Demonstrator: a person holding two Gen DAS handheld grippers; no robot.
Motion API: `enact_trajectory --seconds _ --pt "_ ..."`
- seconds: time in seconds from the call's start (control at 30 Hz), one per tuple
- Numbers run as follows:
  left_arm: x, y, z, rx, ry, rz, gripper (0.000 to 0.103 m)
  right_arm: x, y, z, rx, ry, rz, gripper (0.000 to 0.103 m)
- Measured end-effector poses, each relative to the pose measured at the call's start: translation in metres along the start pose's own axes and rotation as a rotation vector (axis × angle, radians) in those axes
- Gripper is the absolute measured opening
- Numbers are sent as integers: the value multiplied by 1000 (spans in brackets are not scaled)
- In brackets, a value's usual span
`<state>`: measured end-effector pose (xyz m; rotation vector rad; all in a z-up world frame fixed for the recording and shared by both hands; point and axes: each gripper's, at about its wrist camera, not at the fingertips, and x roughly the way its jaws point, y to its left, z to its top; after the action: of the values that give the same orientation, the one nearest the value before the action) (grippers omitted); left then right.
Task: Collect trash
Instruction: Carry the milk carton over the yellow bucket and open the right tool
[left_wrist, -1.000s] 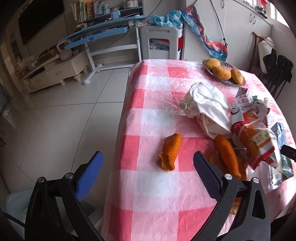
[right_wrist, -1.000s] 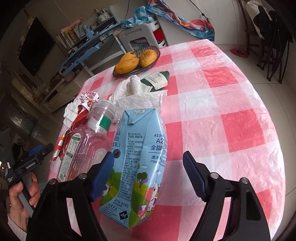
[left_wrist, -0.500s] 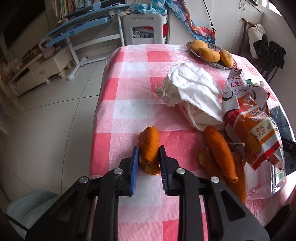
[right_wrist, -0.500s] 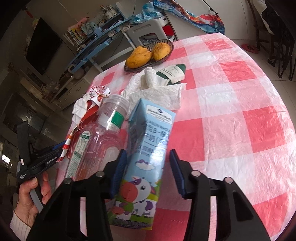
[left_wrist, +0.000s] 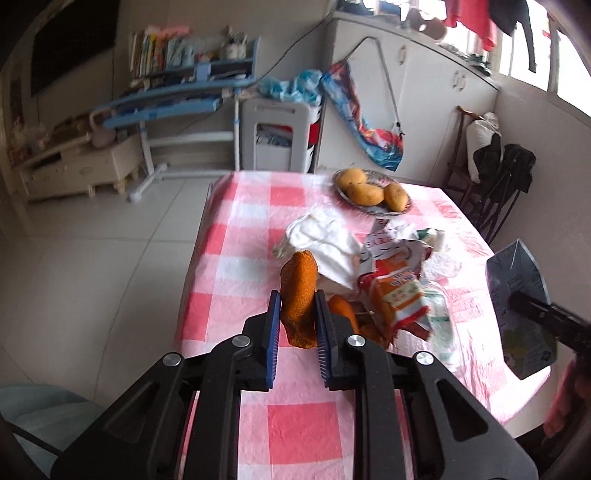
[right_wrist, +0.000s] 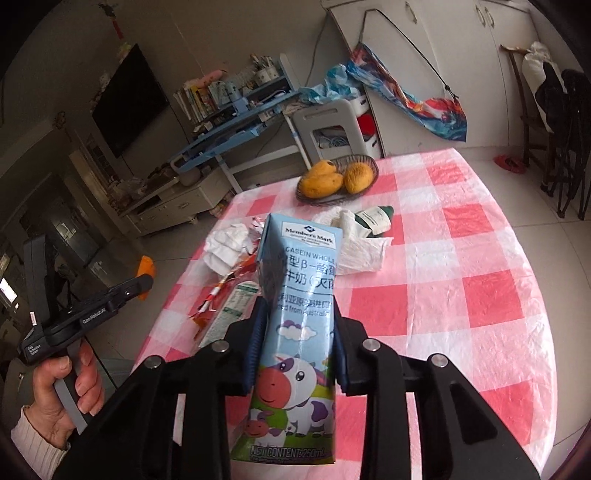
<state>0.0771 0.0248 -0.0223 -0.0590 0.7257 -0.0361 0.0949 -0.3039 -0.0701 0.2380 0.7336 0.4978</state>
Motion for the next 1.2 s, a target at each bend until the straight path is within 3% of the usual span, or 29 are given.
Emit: enact_trajectory --seconds 0.2,0.43,0.77,0.9,1.07,1.2 --pt "-25 -17 -22 2 -5 -11 17 -35 55 -44 -187 -23 58 32" --pt "-45 -30 -47 23 -3 -10 17 -34 92 -123 -320 149 60 32" --pt "-66 -27 -70 -13 2 -25 17 6 97 -155 -410 325 -8 36" --pt "-70 -30 -77 -9 11 -29 17 2 93 -153 -410 302 -33 50" --pt "-72 -41 -90 15 33 -39 17 -18 89 -147 -355 199 -66 64" --pt "-68 -59 -107 50 95 -78 18 -29 80 -133 -293 109 -96 72"
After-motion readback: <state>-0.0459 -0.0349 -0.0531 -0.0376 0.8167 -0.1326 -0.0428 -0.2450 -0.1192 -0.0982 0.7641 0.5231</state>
